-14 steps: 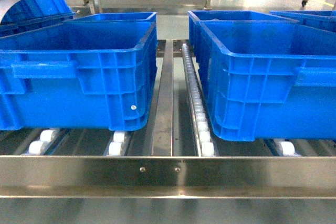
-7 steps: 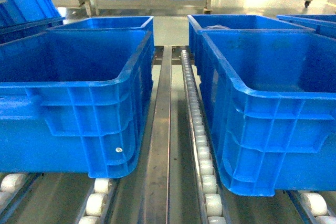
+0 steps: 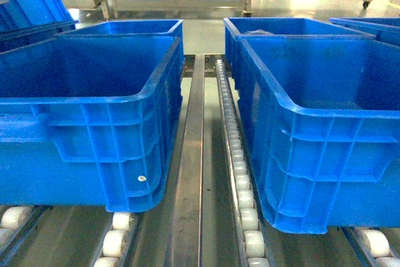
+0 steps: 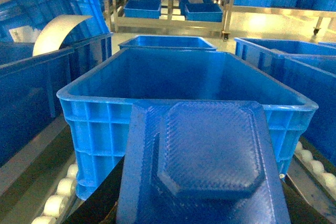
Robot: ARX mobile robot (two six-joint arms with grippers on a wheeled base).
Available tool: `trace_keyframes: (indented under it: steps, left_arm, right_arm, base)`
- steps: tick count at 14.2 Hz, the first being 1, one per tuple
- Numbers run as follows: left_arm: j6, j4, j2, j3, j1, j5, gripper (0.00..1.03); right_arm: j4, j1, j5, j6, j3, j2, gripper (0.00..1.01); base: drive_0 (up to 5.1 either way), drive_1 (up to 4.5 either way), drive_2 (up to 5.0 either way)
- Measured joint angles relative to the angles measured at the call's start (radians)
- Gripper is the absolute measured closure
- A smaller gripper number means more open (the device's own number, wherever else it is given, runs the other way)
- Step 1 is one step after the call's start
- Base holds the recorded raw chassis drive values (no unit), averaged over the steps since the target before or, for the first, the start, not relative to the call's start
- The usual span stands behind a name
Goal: Sort blue parts and orange caps into right shelf containers
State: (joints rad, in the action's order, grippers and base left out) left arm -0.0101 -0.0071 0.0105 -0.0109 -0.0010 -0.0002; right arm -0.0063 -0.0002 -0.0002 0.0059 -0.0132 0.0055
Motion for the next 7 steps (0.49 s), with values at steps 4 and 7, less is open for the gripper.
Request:
trace_keyframes:
  steps: [4, 7]
  left_arm:
    - [0.000, 0.000, 0.000, 0.000, 0.000, 0.000, 0.61]
    - [0.000, 0.000, 0.000, 0.000, 0.000, 0.000, 0.61]
  right_arm:
    - [0.000, 0.000, 0.000, 0.000, 0.000, 0.000, 0.57]
    - [0.000, 0.000, 0.000, 0.000, 0.000, 0.000, 0.57]
  base:
    - [0.0, 0.00, 0.0]
    - [0.0, 0.00, 0.0]
